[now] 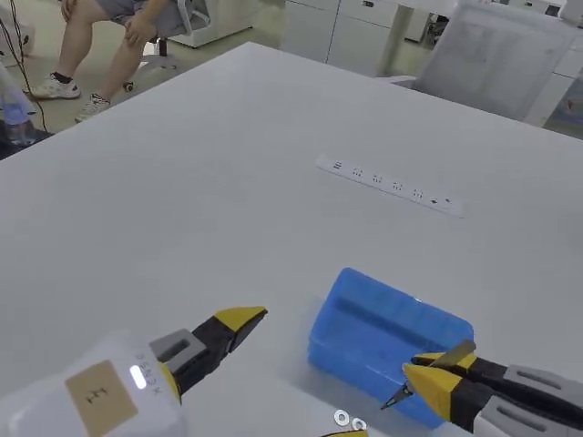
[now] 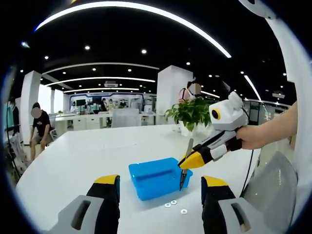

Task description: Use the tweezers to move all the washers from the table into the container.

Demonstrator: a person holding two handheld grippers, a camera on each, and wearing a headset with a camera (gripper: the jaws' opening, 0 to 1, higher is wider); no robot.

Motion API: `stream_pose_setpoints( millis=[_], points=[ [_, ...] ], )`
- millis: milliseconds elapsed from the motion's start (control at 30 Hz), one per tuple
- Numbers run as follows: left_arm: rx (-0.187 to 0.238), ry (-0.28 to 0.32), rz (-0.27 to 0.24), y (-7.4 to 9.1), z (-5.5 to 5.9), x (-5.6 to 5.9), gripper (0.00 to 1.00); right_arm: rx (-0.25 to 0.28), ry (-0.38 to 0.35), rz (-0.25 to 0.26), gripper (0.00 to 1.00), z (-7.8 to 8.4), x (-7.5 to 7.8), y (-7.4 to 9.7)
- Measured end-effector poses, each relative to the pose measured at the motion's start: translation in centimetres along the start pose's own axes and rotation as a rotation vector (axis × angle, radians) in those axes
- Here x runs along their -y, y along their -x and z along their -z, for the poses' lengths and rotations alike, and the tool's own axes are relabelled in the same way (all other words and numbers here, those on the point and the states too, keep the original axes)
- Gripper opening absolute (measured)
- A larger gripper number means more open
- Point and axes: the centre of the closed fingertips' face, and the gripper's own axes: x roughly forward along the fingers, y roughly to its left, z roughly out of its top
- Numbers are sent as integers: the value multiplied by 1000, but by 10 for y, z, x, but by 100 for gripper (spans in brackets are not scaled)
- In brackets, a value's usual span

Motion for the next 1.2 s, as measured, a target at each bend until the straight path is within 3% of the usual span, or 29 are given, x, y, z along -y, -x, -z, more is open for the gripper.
stream_pose_setpoints(
  millis=[433,833,1000,1200],
  points=[
    [3,1,-1,1,0,-1,67,-70,-56,-46,3,39,-17,-16],
    [-3,-2,3,1,1,0,67,-93,-53,-53,3,50,-23,-21],
    [-9,-7,4,0,2,1,67,-91,-14,-58,3,48,-29,-22],
    [-8,-8,12,0,1,2,67,-120,182,-123,3,52,-51,-24]
  ],
)
